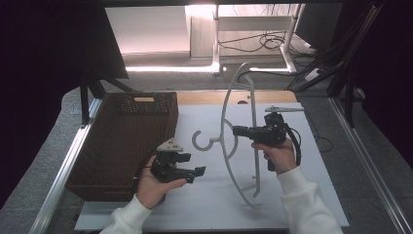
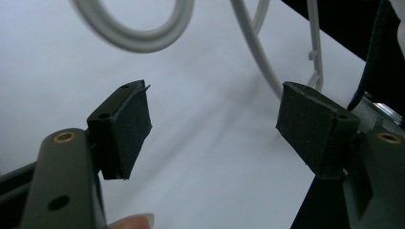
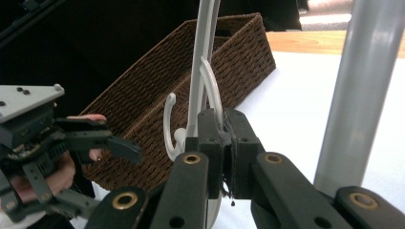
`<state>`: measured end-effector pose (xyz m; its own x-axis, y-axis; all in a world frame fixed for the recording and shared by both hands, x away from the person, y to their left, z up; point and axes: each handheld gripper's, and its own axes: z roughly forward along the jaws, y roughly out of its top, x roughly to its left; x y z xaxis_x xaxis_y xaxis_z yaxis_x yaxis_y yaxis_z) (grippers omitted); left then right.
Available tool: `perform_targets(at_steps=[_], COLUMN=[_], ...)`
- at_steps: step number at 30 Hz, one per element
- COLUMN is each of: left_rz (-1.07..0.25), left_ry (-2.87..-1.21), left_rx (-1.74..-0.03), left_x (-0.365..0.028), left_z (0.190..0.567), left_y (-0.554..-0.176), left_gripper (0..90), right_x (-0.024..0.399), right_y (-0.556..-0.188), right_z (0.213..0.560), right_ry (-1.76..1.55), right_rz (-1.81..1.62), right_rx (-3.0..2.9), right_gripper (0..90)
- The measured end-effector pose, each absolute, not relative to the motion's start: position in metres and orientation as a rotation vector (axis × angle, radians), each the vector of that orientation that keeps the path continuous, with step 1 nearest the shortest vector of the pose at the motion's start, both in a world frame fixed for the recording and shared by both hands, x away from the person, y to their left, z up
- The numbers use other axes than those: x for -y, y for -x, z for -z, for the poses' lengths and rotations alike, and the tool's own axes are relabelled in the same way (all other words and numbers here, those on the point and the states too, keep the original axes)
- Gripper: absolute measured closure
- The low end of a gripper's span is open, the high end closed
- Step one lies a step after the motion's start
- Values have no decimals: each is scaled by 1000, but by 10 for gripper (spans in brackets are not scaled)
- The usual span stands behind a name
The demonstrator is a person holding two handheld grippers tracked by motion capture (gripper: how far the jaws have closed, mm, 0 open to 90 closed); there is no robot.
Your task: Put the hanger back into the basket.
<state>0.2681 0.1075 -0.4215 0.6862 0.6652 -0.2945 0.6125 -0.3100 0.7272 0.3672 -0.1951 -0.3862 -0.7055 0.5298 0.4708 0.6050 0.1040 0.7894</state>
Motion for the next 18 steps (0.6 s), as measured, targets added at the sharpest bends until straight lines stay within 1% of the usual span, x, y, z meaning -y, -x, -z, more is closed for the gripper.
perform_targets(at_steps=[2, 6, 9, 11, 18], left_rz=[-41, -5, 16, 25, 59], left_ry=[-2006, -2002, -2002, -1998, -1972], left_rx=[-977, -971, -959, -954, -930], left_x=[-94, -82, -73, -67, -50], left_z=[424, 427, 432, 435, 445], left_y=[-273, -280, -284, -286, -291], left_gripper=[278, 295, 335, 341, 407], right_x=[196, 197, 198, 198, 198], right_y=[-367, -366, -366, -366, -368], right_z=[385, 385, 385, 386, 388], right_ry=[1177, 1179, 1187, 1189, 1200], right_rz=[1699, 1709, 1718, 1722, 1732], right_rx=[2276, 2273, 2268, 2269, 2254], right_gripper=[866, 866, 866, 866, 865])
